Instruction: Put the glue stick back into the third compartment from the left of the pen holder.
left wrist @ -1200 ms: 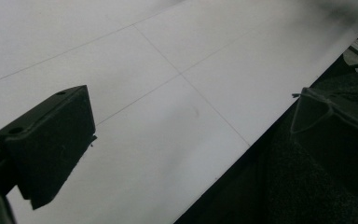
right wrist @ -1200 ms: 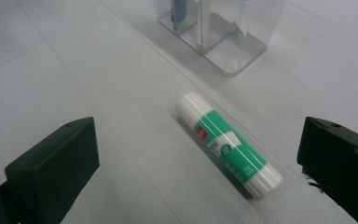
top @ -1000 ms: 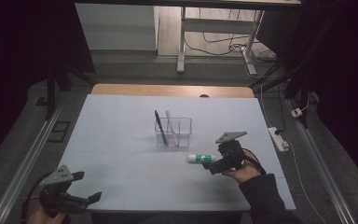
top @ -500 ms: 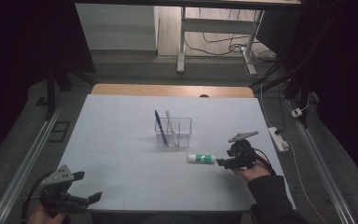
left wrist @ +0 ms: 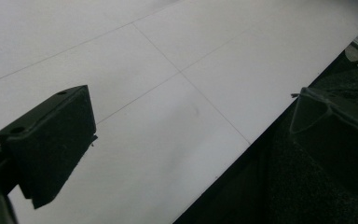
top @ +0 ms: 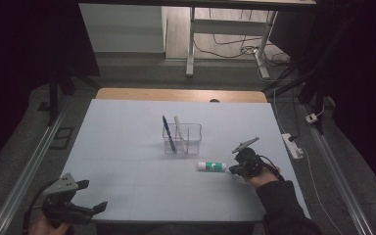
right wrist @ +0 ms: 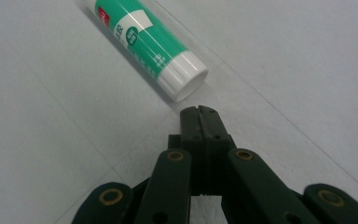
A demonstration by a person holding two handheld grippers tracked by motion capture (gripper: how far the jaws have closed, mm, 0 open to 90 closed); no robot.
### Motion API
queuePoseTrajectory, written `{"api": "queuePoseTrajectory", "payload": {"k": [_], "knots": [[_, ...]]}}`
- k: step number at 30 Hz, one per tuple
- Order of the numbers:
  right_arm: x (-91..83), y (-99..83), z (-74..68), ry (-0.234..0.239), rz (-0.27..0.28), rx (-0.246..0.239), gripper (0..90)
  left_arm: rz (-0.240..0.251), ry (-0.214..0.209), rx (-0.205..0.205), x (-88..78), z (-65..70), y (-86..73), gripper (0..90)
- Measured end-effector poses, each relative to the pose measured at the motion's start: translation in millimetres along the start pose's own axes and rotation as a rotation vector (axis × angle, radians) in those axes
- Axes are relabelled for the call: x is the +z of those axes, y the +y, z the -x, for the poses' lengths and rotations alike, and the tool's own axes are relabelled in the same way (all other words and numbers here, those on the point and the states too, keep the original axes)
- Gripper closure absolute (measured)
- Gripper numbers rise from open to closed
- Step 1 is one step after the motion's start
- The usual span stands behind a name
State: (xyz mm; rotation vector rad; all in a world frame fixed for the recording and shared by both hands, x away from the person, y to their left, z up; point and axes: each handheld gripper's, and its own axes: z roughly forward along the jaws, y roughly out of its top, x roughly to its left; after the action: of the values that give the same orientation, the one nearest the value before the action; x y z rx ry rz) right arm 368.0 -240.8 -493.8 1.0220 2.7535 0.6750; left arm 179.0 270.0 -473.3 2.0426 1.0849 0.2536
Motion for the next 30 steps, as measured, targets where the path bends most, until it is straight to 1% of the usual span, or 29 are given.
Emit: {"api": "queuePoseTrajectory", "payload": {"k": [6, 13, 17, 21, 25, 30], "knots": [[6.1, 4.3, 1.3, -0.003, 0.008, 0.0, 89.8, -0.004, 0.002, -0.001, 0.3, 0.6, 0.1, 0.4], [8.5, 6.8, -1.2, -0.001, -0.002, -0.01, 89.8, -0.004, 0.001, -0.001, 0.3, 0.5, 0.0, 0.5], [8.2, 6.4, -1.4, 0.016, -0.002, -0.014, 89.8, -0.004, 0.001, -0.001, 0.3, 0.7, 0.1, 0.5], [7.3, 7.3, -4.8, 0.036, 0.0, -0.025, 89.8, -0.004, 0.002, -0.001, 0.3, 0.6, 0.0, 0.5], [8.1, 7.6, -8.6, 0.052, -0.01, -0.033, 89.8, -0.004, 0.002, -0.001, 0.3, 0.7, 0.0, 0.5], [8.6, 8.1, -13.2, 0.07, -0.013, -0.029, 89.8, -0.004, 0.002, -0.001, 0.3, 0.6, 0.0, 0.5]]}}
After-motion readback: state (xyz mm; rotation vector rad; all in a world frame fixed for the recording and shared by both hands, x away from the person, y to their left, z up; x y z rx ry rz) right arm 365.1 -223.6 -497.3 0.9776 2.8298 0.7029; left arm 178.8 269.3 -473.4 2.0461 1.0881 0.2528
